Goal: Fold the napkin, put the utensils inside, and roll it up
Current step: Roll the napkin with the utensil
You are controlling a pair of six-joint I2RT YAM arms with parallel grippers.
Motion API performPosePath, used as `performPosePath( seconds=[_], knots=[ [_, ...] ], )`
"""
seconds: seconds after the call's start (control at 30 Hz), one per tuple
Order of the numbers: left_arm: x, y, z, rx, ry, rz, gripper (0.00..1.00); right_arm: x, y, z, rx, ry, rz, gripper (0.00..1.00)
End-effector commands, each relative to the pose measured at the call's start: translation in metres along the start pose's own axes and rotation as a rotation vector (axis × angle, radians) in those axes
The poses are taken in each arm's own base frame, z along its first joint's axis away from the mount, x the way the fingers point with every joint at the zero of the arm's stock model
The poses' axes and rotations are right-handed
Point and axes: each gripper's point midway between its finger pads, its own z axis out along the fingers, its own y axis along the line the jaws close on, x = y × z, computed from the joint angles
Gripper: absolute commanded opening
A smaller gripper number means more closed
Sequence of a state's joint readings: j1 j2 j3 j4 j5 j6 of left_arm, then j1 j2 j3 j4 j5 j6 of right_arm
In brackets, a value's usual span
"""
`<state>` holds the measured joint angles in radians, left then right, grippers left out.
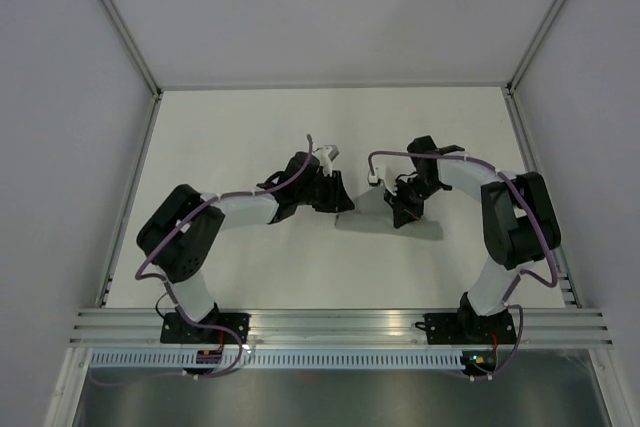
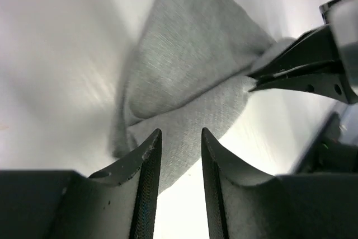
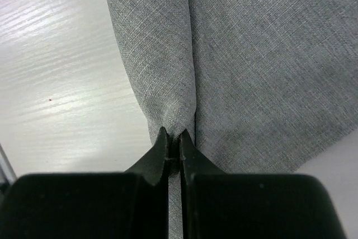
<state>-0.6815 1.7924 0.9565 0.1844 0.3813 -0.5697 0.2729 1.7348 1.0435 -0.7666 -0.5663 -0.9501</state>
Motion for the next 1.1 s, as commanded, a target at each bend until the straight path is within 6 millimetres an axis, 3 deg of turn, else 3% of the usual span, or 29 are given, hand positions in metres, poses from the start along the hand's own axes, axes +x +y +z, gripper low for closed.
performPosePath(
  seconds=[0.0, 0.03, 0.1, 0.13, 0.17, 0.23, 0.3, 0.33, 0.37, 0.47, 0.67, 1.07],
  knots=[
    [-0.046, -0.004, -0.023, -0.111, -0.308, 0.115, 0.38, 0.025, 0.001, 0.020, -0.119, 0.084, 0.008, 0.00],
    [-0.053, -0.028, -0.036, -0.095, -0.377, 0.184, 0.39, 0.028, 0.003, 0.021, -0.144, 0.096, 0.020, 0.00],
    [-0.062, -0.027, -0.051, -0.212, -0.484, 0.352, 0.43, 0.029, 0.000, 0.024, -0.171, 0.103, 0.044, 0.01],
    [-0.058, -0.051, -0.054, -0.200, -0.520, 0.438, 0.50, 0.029, -0.002, 0.025, -0.179, 0.104, 0.051, 0.01],
    [-0.059, -0.051, -0.055, -0.254, -0.530, 0.566, 0.53, 0.030, -0.005, 0.026, -0.183, 0.108, 0.062, 0.00],
    [-0.051, -0.069, -0.049, -0.252, -0.516, 0.700, 0.54, 0.031, -0.008, 0.029, -0.187, 0.119, 0.073, 0.00],
    [-0.041, -0.069, -0.040, -0.287, -0.484, 0.903, 0.55, 0.030, -0.012, 0.030, -0.182, 0.125, 0.084, 0.01],
    [-0.027, -0.079, -0.033, -0.267, -0.472, 0.993, 0.56, 0.031, -0.013, 0.032, -0.188, 0.130, 0.093, 0.00],
    [-0.027, -0.083, -0.028, -0.279, -0.491, 1.132, 0.57, 0.029, -0.016, 0.032, -0.185, 0.128, 0.098, 0.00],
    [0.006, -0.083, -0.006, -0.249, -0.417, 1.365, 0.62, 0.029, -0.018, 0.034, -0.200, 0.133, 0.111, 0.01],
    [0.031, -0.085, 0.023, -0.178, -0.329, 1.558, 0.66, 0.029, -0.020, 0.037, -0.238, 0.146, 0.142, 0.00],
    [0.038, -0.077, 0.065, -0.159, -0.225, 1.685, 0.67, 0.032, -0.023, 0.035, -0.235, 0.160, 0.165, 0.00]
  ],
)
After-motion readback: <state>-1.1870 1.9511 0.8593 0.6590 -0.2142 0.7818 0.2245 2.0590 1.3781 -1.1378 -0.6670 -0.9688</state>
